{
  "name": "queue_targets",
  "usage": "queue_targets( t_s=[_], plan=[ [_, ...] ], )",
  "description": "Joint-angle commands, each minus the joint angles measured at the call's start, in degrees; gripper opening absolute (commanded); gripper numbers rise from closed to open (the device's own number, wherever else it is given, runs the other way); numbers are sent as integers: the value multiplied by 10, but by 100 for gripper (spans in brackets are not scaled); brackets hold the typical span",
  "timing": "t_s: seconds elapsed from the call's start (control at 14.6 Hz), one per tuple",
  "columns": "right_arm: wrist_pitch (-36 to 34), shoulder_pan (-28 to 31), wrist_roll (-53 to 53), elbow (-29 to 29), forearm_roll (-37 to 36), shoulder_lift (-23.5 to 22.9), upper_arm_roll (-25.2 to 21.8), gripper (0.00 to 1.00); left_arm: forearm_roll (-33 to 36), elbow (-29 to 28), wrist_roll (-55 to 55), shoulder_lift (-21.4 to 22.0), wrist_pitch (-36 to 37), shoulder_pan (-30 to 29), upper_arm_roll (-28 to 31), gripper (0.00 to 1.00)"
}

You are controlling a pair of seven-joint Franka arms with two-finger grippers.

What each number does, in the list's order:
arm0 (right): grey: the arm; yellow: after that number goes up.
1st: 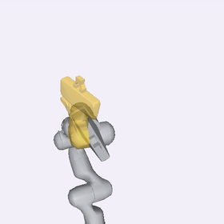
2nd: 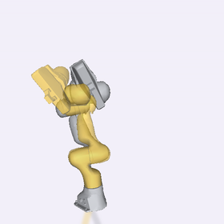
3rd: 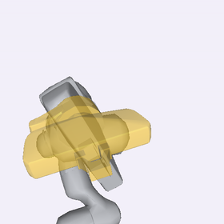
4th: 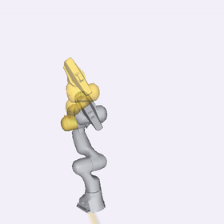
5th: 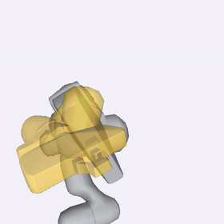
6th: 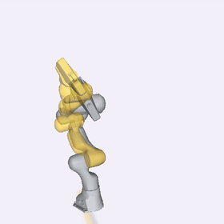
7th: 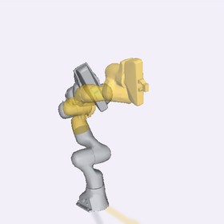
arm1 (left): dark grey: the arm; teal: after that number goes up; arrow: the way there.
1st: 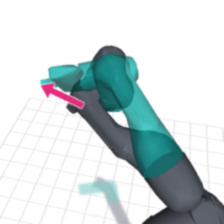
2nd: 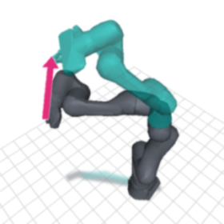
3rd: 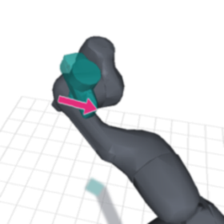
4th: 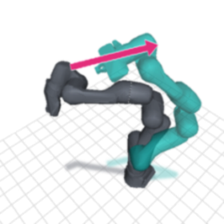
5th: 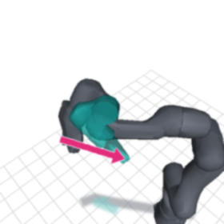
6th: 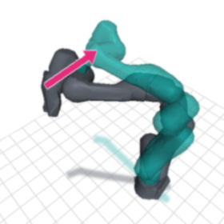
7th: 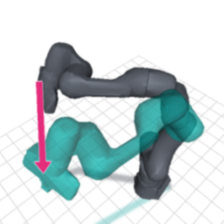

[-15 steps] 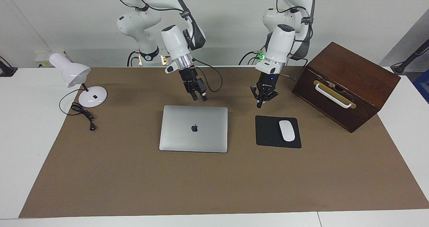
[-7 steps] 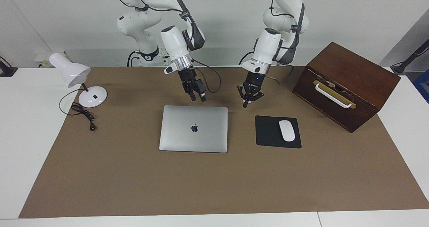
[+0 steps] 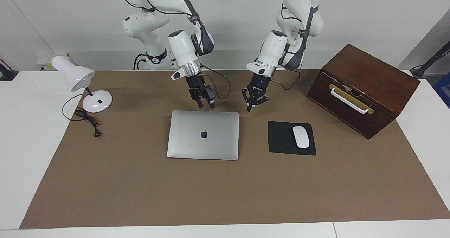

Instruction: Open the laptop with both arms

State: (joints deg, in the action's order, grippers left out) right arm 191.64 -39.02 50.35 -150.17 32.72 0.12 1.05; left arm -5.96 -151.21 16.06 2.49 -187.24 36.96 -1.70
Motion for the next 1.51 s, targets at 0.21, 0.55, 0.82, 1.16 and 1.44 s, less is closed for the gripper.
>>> queue_targets(
  t_s=[0.21, 0.55, 0.82, 1.16, 1.44],
  plan=[
    [-12, 8, -25, 4, 15, -1, 4, 99, -9, -36, -4, -51, -134, 28, 9, 0],
    [-71, 17, -47, 15, 15, 1, 4, 99, -10, -23, -6, -67, -135, 29, 9, 0],
    [-115, 18, -59, 29, 15, 3, 3, 99, -3, 12, -16, -107, -135, 29, 9, 0],
    [-114, 31, -61, 30, 15, 1, 2, 99, 2, 15, -22, -108, -136, 50, 10, 0],
    [-94, 48, -60, 37, 15, -7, 3, 99, 4, 18, -61, -109, -135, 51, 10, 0]
  ],
)
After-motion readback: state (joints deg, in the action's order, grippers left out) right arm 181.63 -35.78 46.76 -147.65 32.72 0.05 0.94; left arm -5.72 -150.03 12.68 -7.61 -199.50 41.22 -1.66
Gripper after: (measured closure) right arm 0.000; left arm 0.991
